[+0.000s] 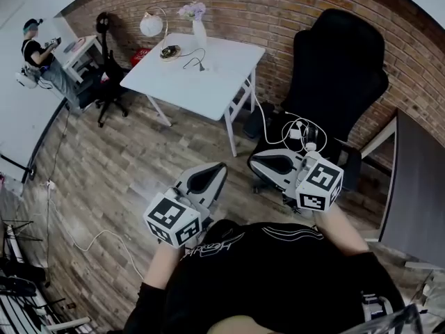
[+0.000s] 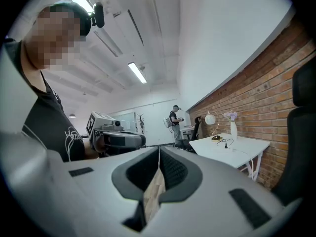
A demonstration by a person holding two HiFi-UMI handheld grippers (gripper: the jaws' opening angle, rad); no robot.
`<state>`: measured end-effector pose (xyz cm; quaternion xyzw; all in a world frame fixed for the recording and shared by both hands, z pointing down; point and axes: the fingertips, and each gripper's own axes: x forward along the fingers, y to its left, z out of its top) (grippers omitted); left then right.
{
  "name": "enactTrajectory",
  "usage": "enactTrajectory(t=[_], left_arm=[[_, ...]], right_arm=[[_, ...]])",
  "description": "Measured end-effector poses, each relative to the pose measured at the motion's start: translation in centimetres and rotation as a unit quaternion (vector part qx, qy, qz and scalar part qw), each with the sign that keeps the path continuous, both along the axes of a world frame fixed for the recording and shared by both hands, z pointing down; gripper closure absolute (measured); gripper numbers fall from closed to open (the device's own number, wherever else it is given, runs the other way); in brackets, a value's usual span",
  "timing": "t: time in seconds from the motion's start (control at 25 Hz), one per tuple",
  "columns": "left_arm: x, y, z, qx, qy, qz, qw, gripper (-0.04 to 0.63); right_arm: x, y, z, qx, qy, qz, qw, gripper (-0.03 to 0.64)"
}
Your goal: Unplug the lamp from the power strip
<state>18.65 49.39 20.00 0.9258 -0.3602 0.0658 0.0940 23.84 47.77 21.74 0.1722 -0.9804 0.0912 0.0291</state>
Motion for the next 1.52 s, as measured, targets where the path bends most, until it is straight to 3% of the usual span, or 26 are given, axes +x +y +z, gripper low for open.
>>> enactTrajectory(t=[0.44, 0.84, 1.12, 1.52], left_arm=[[-5.0, -9.2, 2.2, -0.015, 0.019, -0.004, 0.9997, 0.592], [-13.9, -26.1, 2.1, -0.029, 0.030, 0.010, 0.9991, 0.592], [-20.2, -36.1, 3.5, -0.035, 0.012, 0.016, 0.9992, 0.592], [-23.5, -41.3, 6.8, -0.066, 0.030, 0.007, 0.9973, 0.592]], right_arm=[[-4.5, -9.1, 2.2, -0.012, 0.013, 0.003, 1.000, 0.619], [-12.4, -25.1, 2.0, -0.029, 0.018, 0.034, 0.999, 0.620], [-16.9, -34.7, 2.4, -0.035, 0.030, 0.072, 0.996, 0.619], [-17.2, -39.2, 4.4, -0.059, 0.053, 0.122, 0.989, 0.619]])
